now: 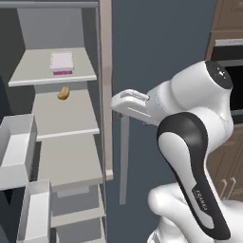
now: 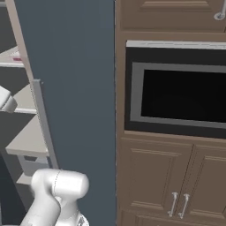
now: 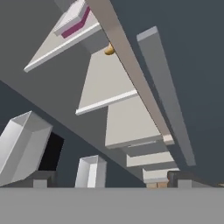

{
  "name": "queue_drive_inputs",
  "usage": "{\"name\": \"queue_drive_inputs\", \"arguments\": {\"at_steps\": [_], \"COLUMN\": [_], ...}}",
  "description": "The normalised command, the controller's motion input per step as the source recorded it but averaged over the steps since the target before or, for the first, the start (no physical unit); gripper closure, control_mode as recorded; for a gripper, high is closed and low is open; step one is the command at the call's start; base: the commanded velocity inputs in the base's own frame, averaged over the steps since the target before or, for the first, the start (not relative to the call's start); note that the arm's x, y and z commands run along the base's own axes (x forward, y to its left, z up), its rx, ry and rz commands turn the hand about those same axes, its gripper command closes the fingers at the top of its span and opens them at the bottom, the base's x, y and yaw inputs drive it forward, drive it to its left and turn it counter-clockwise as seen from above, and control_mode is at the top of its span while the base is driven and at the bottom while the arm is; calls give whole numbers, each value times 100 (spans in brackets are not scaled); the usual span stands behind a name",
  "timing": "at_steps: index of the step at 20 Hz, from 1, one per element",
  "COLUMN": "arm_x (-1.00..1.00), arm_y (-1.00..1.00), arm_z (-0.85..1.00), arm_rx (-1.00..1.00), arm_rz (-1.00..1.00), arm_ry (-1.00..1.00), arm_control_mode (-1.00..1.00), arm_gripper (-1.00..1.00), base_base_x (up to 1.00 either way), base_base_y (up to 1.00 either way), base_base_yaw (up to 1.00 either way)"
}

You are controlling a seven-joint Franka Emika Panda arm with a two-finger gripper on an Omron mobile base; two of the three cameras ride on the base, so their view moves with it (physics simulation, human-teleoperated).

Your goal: Open the freezer door, pick up the ice cube tray from the freezer, and place it on the dining counter.

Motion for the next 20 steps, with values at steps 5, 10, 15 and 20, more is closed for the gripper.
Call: {"name": "queue_drive_inputs", "arguments": {"at_steps": [5, 10, 15, 20], "arm_x": [0, 0, 0, 0], "arm_y": [0, 0, 0, 0], "arm_z": [0, 0, 0, 0], "arm_rx": [0, 0, 0, 0], "arm_rz": [0, 0, 0, 0], "arm_ry": [0, 0, 0, 0], "arm_control_mode": [100, 100, 100, 100], "arm_gripper": [-100, -100, -100, -100], "base_base_x": [3, 27, 44, 57], "base_base_y": [38, 41, 51, 19], "base_base_yaw": [0, 0, 0, 0]}}
